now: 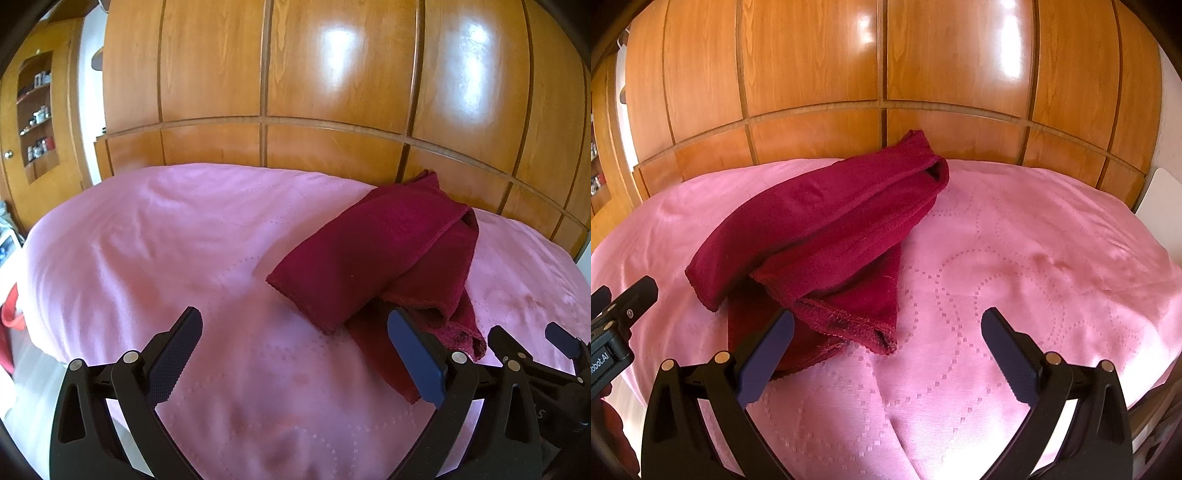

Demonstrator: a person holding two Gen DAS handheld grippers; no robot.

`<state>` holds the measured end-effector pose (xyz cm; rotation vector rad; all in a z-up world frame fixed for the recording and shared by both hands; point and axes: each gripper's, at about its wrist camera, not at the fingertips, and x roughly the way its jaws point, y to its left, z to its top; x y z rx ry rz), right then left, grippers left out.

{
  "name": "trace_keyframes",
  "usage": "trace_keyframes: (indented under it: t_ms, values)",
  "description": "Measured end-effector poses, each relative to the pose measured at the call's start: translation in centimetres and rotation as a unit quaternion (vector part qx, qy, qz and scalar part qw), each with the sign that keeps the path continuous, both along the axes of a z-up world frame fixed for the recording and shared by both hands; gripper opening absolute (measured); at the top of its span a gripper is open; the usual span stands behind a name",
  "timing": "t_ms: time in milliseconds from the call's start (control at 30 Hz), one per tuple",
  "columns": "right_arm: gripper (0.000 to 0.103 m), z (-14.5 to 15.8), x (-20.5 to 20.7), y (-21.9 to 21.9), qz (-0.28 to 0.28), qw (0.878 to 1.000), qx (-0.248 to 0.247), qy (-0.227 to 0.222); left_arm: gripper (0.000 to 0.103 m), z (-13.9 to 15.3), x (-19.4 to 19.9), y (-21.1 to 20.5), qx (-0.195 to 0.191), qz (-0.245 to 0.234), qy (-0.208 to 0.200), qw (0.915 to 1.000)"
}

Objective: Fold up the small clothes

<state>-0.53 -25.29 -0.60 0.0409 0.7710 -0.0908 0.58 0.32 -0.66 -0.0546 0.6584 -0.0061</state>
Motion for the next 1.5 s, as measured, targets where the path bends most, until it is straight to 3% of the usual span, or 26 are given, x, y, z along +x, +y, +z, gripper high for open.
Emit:
trace_keyframes:
  t_ms: [1500]
  values:
    - [0.101, -0.5, 0.6, 0.64, 0.012, 1.0, -0.006, 0.007, 0.1, -0.61, 0.99, 0.79, -0.01, -0.004, 0.014, 0.9998]
